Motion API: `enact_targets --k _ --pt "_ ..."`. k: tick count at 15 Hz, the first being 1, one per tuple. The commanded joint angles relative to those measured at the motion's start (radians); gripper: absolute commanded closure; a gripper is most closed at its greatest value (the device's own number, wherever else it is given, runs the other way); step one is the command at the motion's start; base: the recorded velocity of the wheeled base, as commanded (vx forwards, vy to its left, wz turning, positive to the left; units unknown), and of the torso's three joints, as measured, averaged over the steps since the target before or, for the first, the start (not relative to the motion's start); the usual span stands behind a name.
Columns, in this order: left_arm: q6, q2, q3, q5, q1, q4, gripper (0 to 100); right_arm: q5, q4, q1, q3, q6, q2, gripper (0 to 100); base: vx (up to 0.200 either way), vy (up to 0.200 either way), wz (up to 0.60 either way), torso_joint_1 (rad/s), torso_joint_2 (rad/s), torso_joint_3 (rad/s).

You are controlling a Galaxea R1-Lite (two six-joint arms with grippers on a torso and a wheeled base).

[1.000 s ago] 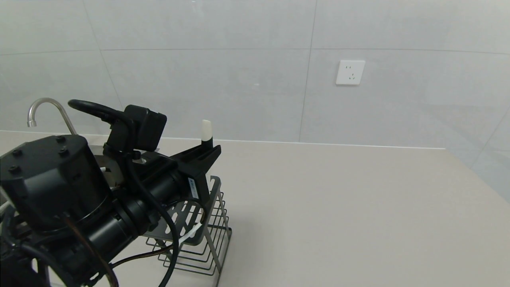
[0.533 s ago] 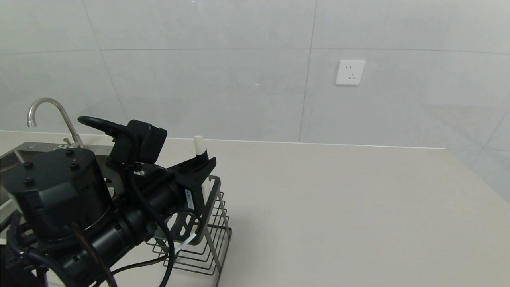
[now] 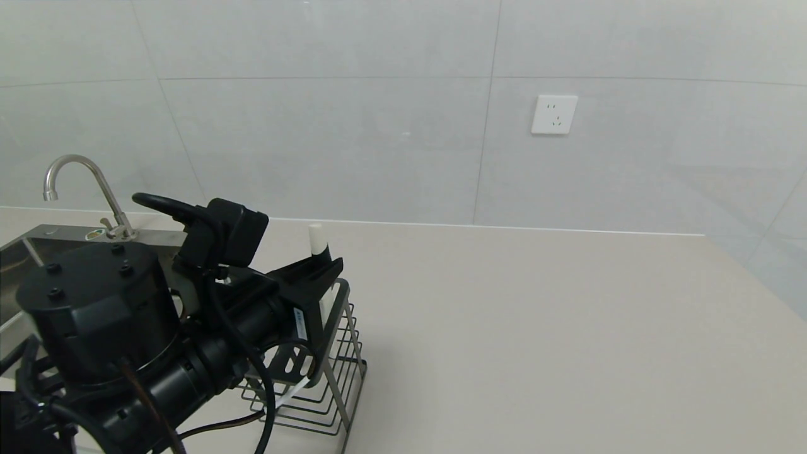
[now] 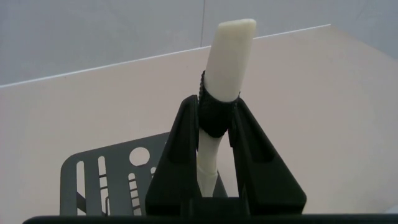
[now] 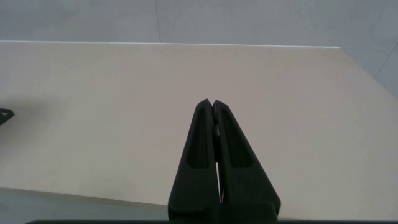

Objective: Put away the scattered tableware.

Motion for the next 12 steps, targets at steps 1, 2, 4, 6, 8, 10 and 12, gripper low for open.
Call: enact_targets --k 1,2,4,6,8,10,12 --pt "0.000 0.012 0.000 -0.001 0.000 -0.001 100 0.000 0.000 0.000 0.000 0.000 0.001 100 0.000 0.000 0.00 0.000 0.00 0.000" --pt "-0.002 0.013 0.003 -0.001 0.000 -0.001 100 0.000 0.000 0.000 0.000 0.000 0.001 100 0.000 0.000 0.00 0.000 0.00 0.000" --pt "-0.016 0.019 0.003 -0.002 0.000 -0.001 100 0.000 0.000 0.000 0.000 0.000 0.001 100 0.000 0.000 0.00 0.000 0.00 0.000" --pt "-0.028 0.024 0.005 -0.002 -0.002 -0.001 100 0.000 0.000 0.000 0.000 0.000 0.001 100 0.000 0.000 0.00 0.000 0.00 0.000" --pt "-0.028 0.022 0.025 -0.002 -0.002 -0.001 0 0.000 0.000 0.000 0.000 0.000 0.001 100 0.000 0.000 0.00 0.000 0.00 0.000" --pt "-0.023 0.013 0.034 -0.004 0.003 -0.015 0 0.000 0.000 0.000 0.000 0.000 0.001 100 0.000 0.000 0.00 0.000 0.00 0.000" --pt "-0.013 -0.004 0.032 -0.013 0.018 -0.016 0 0.000 0.000 0.000 0.000 0.000 0.001 100 0.000 0.000 0.00 0.000 0.00 0.000"
